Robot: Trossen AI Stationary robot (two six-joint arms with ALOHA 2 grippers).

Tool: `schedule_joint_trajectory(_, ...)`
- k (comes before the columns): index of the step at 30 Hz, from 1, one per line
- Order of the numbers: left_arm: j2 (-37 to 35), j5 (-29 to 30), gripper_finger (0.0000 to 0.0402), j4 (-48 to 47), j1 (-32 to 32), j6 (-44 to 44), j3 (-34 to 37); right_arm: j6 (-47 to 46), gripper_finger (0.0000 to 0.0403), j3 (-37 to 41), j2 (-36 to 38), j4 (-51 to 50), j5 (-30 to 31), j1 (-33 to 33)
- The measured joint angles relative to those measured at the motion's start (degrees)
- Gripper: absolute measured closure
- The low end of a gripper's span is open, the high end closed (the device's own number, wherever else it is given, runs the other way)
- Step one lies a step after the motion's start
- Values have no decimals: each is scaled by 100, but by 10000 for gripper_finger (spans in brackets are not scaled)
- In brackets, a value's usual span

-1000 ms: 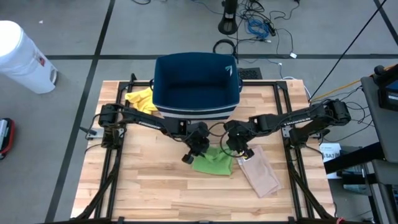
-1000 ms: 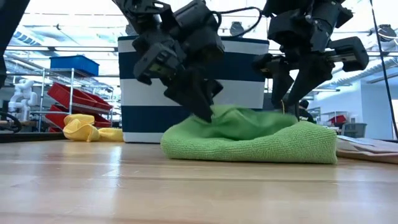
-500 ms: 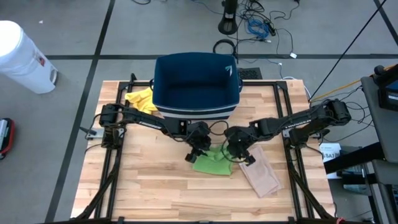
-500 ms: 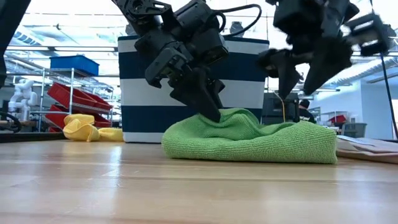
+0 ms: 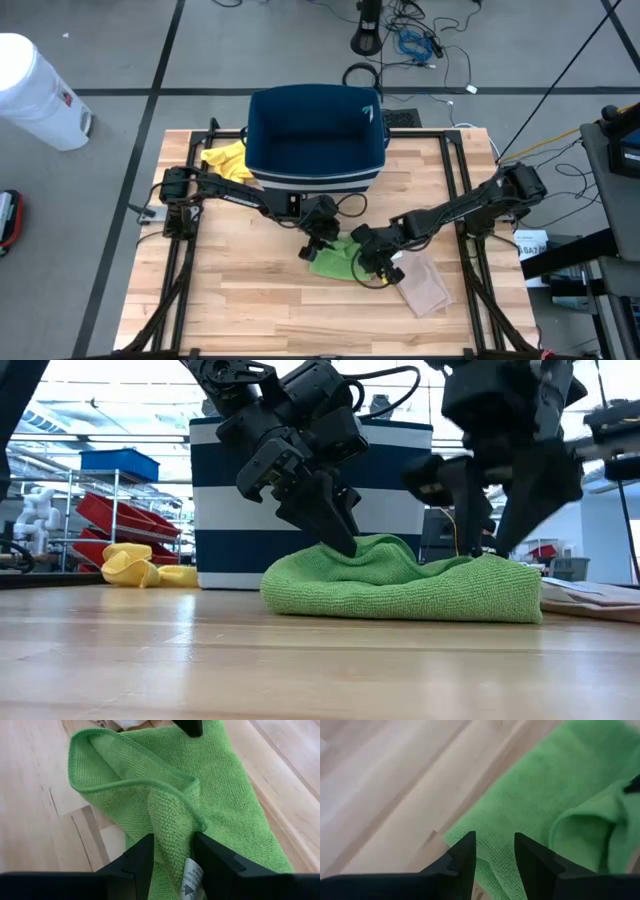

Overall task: Fold towel
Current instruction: Fold the green towel

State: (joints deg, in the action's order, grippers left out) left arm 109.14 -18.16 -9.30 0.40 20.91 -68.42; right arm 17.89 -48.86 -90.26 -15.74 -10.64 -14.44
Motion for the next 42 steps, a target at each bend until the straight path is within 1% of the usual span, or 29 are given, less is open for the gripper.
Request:
schedule_joint_trajectory(3,-2,13,257,0,0,0,0,-70,289,0,-208,181,0,0)
schedule_joint_trajectory(6,-2,46,257,0,0,0,-1,-115,293,0,-457,132,-11,0)
schedule_joint_trajectory(10,-2,342,257,-3,9,-114,-1,-294,297,-9,-755,-43,-54,7)
schedule_joint_trajectory(14,-4,534,257,0,39,-120,-3,-472,298,-22,-835,-70,-251,12)
schedule_joint_trajectory(23,-82,557,257,255,98,-259,-4,-529,298,-9,-800,-71,-319,7)
schedule_joint_trajectory(25,-200,785,257,299,94,-243,-5,-528,298,-9,-800,-71,-319,6)
schedule_joint_trajectory(26,-268,999,257,295,92,-243,-5,-529,298,-9,-800,-71,-319,7)
schedule_joint_trajectory(31,-713,2744,257,225,62,-251,-5,-529,298,-7,-800,-73,-317,4)
schedule_joint_trajectory(32,-796,2936,257,207,39,-262,-5,-528,298,-7,-800,-73,-315,4)
schedule_joint_trajectory(33,-872,2971,257,123,31,-269,-5,-529,298,-7,-800,-75,-315,7)
schedule_joint_trajectory(34,-908,2875,257,102,14,-300,-6,-539,298,-7,-800,-76,-308,7)
schedule_joint_trajectory(35,-964,2627,257,99,-19,-378,-12,-562,298,-7,-800,-76,-307,7)
schedule_joint_trajectory(36,-995,2310,257,-16,-53,-422,-9,-587,298,-6,-800,-76,-309,7)
schedule_joint_trajectory(38,-1010,1449,257,-56,-160,-531,-7,-618,298,-7,-784,-99,-304,7)
schedule_joint_trajectory(39,-1010,1159,257,-86,-223,-600,-7,-619,298,-5,-759,-121,-304,7)
schedule_joint_trajectory(40,-1010,980,257,-133,-296,-669,-7,-631,298,0,-731,-146,-313,4)
schedule_joint_trajectory(42,-980,945,257,-227,-453,-717,-7,-635,298,11,-629,-239,-320,2)
